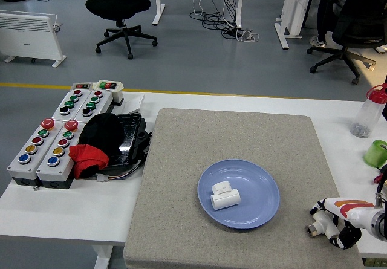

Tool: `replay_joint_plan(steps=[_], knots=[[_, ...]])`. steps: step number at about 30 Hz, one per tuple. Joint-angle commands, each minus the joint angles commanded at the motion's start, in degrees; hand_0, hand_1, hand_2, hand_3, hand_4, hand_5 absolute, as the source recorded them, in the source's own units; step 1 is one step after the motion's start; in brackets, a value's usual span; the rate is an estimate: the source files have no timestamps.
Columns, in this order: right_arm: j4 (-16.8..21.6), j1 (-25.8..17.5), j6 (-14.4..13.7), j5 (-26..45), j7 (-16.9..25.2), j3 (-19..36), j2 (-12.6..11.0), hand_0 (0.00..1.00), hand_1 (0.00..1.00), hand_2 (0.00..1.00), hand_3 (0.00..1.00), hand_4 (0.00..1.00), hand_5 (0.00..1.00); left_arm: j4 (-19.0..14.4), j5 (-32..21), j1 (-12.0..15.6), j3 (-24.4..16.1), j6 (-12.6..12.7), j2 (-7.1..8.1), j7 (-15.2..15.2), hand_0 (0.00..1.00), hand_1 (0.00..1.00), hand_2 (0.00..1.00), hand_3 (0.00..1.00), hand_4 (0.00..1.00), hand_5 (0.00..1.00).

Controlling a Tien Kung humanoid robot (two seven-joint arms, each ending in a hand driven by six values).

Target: Pick pipe place plate twice

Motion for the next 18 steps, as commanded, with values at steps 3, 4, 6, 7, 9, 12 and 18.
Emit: replay_joint_plan(steps=[3, 4, 6, 7, 9, 12, 18], knots=[[0.15, 0.03, -0.52, 0.13, -0.03, 0.12, -0.03, 0.417, 0.498, 0.561, 0.786, 0.655, 0.176, 0.00, -0.01, -0.03, 0.02, 0.00, 0.00, 0.00, 0.712, 0.754, 0.718, 0.661, 0.403, 0.998], [0.18, 0.04, -0.61, 0.15, -0.02, 0.15, -0.04, 0.397, 0.482, 0.542, 0.770, 0.651, 0.184, 0.00, 0.00, -0.03, 0.01, 0.00, 0.00, 0.00, 0.712, 0.755, 0.718, 0.661, 0.403, 0.998], [0.29, 0.05, -0.96, 0.12, 0.13, 0.35, -0.07, 0.397, 0.482, 0.542, 0.770, 0.651, 0.184, 0.00, 0.00, -0.04, 0.04, -0.01, 0.00, -0.02, 0.712, 0.755, 0.718, 0.661, 0.403, 0.998], [0.40, 0.07, -1.22, 0.10, 0.25, 0.53, -0.09, 0.397, 0.482, 0.542, 0.770, 0.651, 0.184, 0.00, -0.07, -0.04, 0.06, -0.01, 0.00, -0.03, 0.712, 0.755, 0.718, 0.661, 0.403, 0.998], [0.51, 0.17, -1.41, 0.12, 0.38, 0.78, -0.05, 0.397, 0.482, 0.542, 0.770, 0.651, 0.184, 0.00, -0.01, -0.04, 0.02, -0.01, 0.00, -0.02, 0.712, 0.755, 0.718, 0.661, 0.403, 0.998], [0.67, 0.53, -1.78, 0.02, 0.68, 1.18, 0.18, 0.394, 0.477, 0.536, 0.765, 0.632, 0.176, 0.00, 0.11, 0.01, -0.03, -0.02, -0.02, 0.00, 0.712, 0.755, 0.718, 0.660, 0.403, 0.998], [0.81, 1.95, -2.60, -0.26, 1.11, 1.66, 1.25, 0.392, 0.476, 0.533, 0.761, 0.615, 0.160, 0.00, 0.41, 0.17, -0.11, -0.07, -0.07, 0.09, 0.712, 0.755, 0.718, 0.661, 0.403, 0.998]])
